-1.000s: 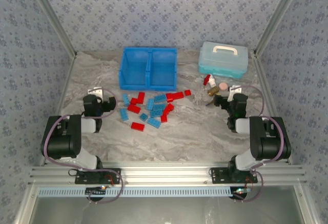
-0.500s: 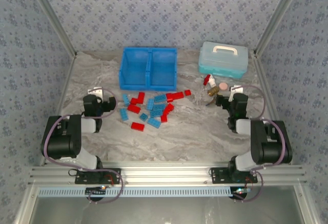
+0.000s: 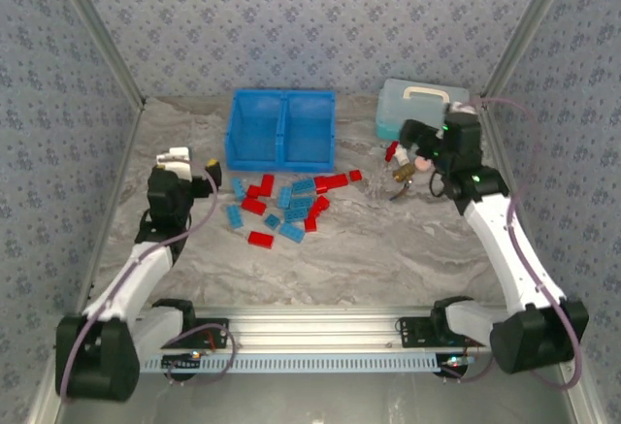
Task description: Sort the legos into containers by color
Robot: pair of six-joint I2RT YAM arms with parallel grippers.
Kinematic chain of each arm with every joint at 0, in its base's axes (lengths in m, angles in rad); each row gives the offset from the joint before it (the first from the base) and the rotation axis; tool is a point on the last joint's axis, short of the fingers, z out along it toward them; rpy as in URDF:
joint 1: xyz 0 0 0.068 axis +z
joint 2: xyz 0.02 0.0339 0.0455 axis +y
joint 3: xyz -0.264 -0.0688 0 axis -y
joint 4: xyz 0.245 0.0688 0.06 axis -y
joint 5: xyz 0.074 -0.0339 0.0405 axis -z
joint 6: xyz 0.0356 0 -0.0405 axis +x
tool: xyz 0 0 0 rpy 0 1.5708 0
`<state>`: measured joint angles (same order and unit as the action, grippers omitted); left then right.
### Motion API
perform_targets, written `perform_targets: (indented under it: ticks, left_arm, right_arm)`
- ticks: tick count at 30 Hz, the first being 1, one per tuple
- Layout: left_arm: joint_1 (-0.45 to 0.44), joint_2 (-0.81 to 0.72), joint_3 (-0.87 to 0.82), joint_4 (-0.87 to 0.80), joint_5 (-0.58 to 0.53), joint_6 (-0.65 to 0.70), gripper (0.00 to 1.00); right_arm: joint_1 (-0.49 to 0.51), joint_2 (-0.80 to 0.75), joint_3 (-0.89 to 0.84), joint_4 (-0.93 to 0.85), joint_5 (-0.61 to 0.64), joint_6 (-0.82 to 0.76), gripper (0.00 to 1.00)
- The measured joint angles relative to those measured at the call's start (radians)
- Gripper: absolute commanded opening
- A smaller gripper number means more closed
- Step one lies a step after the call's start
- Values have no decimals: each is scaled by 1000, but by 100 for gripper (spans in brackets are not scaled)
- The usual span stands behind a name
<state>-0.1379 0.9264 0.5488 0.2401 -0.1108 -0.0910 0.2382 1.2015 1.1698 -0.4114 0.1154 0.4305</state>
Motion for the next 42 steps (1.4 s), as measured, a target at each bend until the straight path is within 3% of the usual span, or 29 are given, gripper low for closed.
perform_targets:
  ticks: [4,9,14,21,26,32,42]
  left_arm:
    - [-125,-109,214,-282,32,-61,99]
    - [-320,-56,501,-638,95,2,99]
    - [-360,-23,542,-863,197,143,99]
    - [-360,-108,355,-880,367,249,99]
    - [-360,-161,308,-829,407,267,99]
    - [-360,-166,303,-809,415,267,99]
    - [-360,-166,293,-805,414,267,99]
  right_arm:
    - [151,187,150,-115,-19,-1,100]
    - [227,440,270,-180,-36,-1,100]
    - [274,644,358,-204,-21,0,97]
    - [312,692,314,-147,28,-55,85]
    - [259,669,175,-70,26,-137,68]
    - [161,669,144,-43,0,-189,64]
    - [159,792,247,-34,-29,-230,59]
